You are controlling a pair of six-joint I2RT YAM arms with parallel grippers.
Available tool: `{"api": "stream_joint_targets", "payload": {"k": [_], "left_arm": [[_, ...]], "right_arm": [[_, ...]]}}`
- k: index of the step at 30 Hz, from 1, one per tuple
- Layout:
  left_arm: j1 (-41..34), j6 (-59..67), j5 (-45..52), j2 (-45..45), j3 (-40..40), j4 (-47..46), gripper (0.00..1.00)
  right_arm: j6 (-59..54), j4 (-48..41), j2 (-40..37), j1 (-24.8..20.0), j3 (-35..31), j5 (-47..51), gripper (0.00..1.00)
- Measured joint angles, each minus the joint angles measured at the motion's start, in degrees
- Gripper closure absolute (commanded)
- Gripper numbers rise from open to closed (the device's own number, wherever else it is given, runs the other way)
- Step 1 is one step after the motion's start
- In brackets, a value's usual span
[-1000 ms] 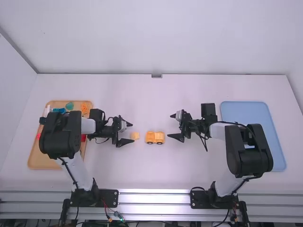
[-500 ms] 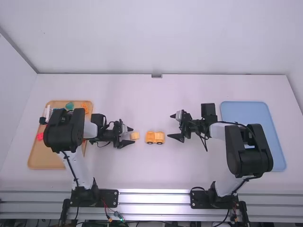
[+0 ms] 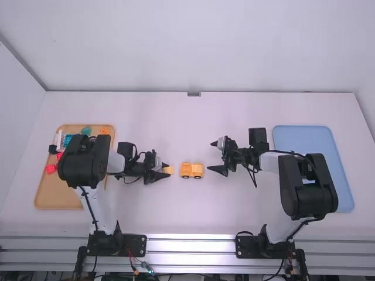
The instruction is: Assemble lego blocks to make yellow taxi
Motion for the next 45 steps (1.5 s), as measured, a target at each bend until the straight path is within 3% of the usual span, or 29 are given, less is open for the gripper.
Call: {"api": "stream_joint_targets", "payload": {"k": [15,17,25,29,34,39,45], "left_arm": [[0.0,-0.4,-1.8,-0.4,0.4,2.3,0.72],[0.0,-1.4,-2.4,-1.1,0.3,1.8,0.76],[-1.4,-3.0,-2.9,-8.7,-1.8,1.6,0.75],[-2.8,-3.6,-2.2,-11.3,-2.6,1.5,0.74],[-4.6,-6.5,-2.0,-11.5,-2.0,-0.3,0.78],[-8.8,-7.1,-3.4,-11.5,0.5,-1.5,0.83],[-13.0,-7.5,-6.6,-11.5,2.8,-4.6,0.86]], "right_arm": [[0.2,-2.5,0.0,0.7,0.0,0.1,0.01],[0.1,-2.5,0.0,2.0,0.0,0.7,0.01],[-0.9,-2.6,0.0,8.3,0.0,6.9,0.01],[-0.7,3.6,0.0,11.0,-2.6,10.0,0.01],[3.3,17.8,1.1,12.0,-7.8,10.9,0.01],[10.5,31.9,6.9,12.3,-10.3,11.2,0.01],[13.4,33.2,14.4,13.5,-8.5,9.9,0.01]]}}
